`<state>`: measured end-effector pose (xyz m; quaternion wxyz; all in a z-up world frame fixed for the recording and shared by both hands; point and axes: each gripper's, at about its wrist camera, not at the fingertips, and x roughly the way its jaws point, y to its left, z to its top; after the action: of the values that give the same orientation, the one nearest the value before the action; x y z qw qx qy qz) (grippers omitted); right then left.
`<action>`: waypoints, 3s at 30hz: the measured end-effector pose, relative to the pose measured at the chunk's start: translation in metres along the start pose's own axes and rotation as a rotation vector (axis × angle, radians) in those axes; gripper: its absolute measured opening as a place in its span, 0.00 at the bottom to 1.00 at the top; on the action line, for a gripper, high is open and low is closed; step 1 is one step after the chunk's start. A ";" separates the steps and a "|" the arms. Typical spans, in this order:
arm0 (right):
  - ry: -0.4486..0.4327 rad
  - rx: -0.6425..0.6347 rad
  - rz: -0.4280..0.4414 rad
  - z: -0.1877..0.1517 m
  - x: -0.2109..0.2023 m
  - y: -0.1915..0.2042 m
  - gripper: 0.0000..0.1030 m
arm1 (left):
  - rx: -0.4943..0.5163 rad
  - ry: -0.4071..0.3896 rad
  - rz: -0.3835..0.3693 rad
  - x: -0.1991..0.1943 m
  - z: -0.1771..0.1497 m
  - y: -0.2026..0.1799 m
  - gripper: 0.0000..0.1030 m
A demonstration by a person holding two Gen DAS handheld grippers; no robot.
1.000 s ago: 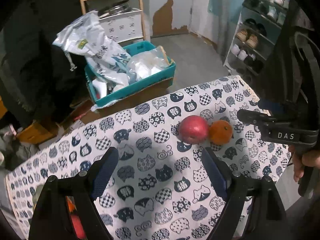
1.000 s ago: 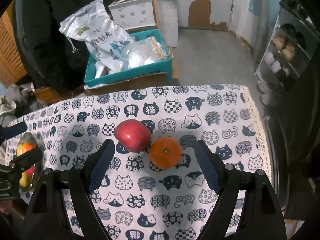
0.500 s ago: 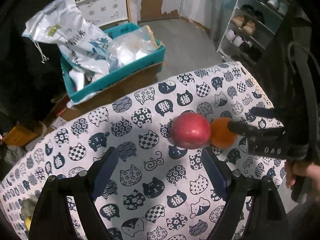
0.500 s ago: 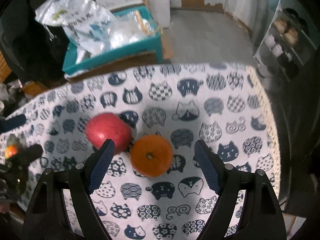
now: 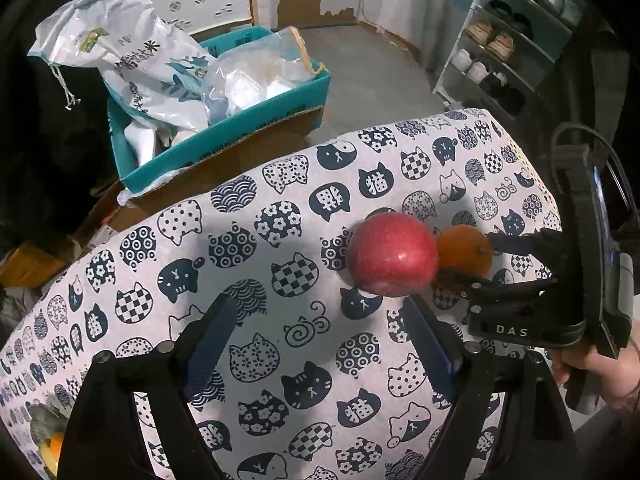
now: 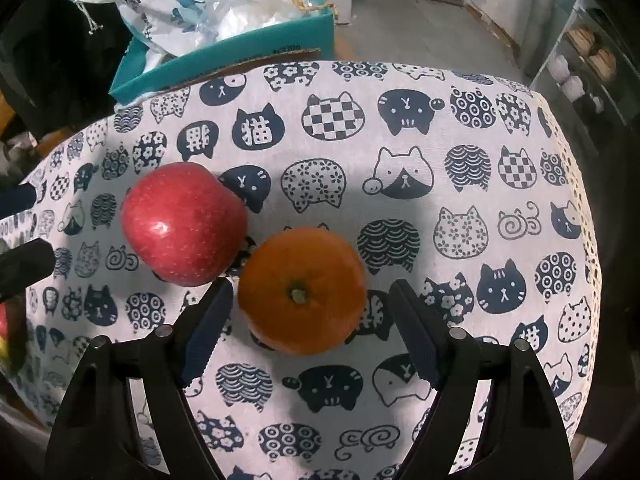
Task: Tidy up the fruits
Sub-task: 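Close the right tool around the orange beside the red apple, then grasp the red apple with the left tool while the right tool lifts the orange, then carry the red apple with the left tool while the right tool carries the orange to the plate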
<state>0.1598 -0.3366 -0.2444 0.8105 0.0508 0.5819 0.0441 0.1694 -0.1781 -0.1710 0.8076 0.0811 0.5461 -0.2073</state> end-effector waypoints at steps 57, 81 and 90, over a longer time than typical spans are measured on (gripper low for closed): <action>-0.151 0.151 -0.057 -0.013 -0.064 -0.049 0.64 | -0.013 0.046 -0.071 0.063 0.019 -0.044 0.76; -0.309 0.001 -0.015 -0.014 -0.156 0.013 0.64 | 0.051 -0.161 -0.008 -0.082 -0.001 -0.049 0.76; -0.367 -0.047 0.038 -0.019 -0.197 0.045 0.64 | 0.057 -0.223 0.018 -0.125 -0.023 -0.040 0.77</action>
<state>0.0787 -0.3170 -0.0593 0.9030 0.0499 0.4220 0.0632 0.0936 -0.1750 -0.0613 0.8626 0.0852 0.4459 -0.2231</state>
